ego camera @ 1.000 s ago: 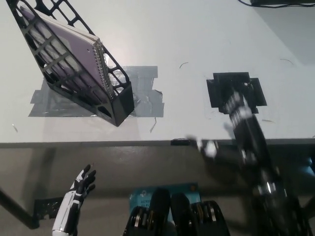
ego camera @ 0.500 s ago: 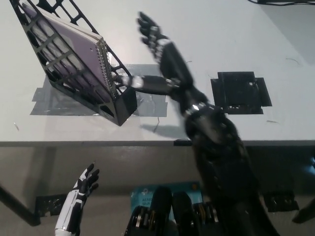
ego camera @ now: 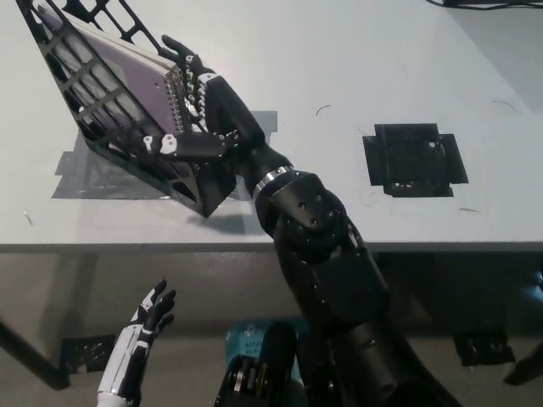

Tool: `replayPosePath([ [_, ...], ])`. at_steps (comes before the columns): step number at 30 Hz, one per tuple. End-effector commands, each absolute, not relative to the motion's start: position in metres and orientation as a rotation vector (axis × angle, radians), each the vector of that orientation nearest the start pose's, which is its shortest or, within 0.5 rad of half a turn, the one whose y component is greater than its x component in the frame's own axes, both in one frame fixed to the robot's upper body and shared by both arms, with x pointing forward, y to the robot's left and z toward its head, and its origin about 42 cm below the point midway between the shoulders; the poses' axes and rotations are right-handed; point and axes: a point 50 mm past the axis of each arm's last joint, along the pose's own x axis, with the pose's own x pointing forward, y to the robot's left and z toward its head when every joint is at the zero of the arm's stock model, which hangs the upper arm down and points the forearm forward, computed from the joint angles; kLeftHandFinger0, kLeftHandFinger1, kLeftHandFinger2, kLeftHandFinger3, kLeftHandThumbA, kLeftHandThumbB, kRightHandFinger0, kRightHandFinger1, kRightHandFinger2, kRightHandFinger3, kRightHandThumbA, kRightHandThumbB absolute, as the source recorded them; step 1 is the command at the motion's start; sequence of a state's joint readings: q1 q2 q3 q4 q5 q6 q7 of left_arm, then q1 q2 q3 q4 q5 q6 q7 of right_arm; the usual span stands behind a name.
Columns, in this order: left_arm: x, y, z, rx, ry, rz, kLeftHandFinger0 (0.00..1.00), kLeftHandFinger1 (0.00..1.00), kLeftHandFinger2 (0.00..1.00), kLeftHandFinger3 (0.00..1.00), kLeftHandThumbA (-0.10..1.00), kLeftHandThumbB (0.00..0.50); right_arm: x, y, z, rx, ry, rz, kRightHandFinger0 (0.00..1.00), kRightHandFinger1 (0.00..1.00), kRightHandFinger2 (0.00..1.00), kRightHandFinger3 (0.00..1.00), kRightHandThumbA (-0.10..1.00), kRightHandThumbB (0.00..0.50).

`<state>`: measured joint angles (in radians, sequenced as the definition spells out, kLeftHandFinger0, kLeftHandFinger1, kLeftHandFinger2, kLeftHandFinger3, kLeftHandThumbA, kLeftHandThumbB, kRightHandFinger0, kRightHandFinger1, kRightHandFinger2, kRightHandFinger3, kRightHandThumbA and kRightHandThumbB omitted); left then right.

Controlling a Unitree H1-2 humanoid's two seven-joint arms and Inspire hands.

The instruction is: A shelf with a book inside it is placed on the center of the desk infront of the robot. The robot uses its right hand to grab the book, take it out and hand it to a person.

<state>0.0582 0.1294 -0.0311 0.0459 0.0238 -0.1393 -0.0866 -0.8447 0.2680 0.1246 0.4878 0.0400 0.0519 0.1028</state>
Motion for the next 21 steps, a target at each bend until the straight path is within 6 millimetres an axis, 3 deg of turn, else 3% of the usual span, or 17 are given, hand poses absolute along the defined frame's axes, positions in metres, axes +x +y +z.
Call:
replayPosePath([
  [1,0.265,0.246,0.086,0.180,-0.071,-0.142,1.00,1.00,1.00,1.00,1.00,0.238,0.450,0.055,0.330,0.126,-0.374,0.653,1.00,1.00,1.00,1.00,1.00,0.286],
  [6,0.268,0.246,0.087,0.169,-0.074,-0.146,1.00,1.00,1.00,1.00,0.97,0.255,0.454,0.061,0.334,0.123,-0.354,0.657,1.00,1.00,1.00,1.00,1.00,0.318],
  [11,0.271,0.244,0.091,0.187,-0.084,-0.161,1.00,1.00,1.00,1.00,0.98,0.216,0.461,0.064,0.333,0.087,-0.338,0.649,1.00,1.00,1.00,1.00,1.00,0.331],
  [14,0.273,0.243,0.092,0.184,-0.083,-0.163,1.00,1.00,1.00,1.00,0.97,0.211,0.466,0.068,0.332,0.097,-0.321,0.653,1.00,1.00,1.00,1.00,1.00,0.337],
  [15,0.273,0.243,0.092,0.184,-0.084,-0.164,1.00,1.00,1.00,1.00,0.97,0.210,0.467,0.069,0.332,0.106,-0.313,0.656,1.00,1.00,1.00,1.00,1.00,0.315],
  [21,0.273,0.242,0.092,0.193,-0.098,-0.160,1.00,1.00,1.00,1.00,1.00,0.216,0.478,0.076,0.327,0.117,-0.254,0.656,1.00,1.00,1.00,1.00,1.00,0.349],
])
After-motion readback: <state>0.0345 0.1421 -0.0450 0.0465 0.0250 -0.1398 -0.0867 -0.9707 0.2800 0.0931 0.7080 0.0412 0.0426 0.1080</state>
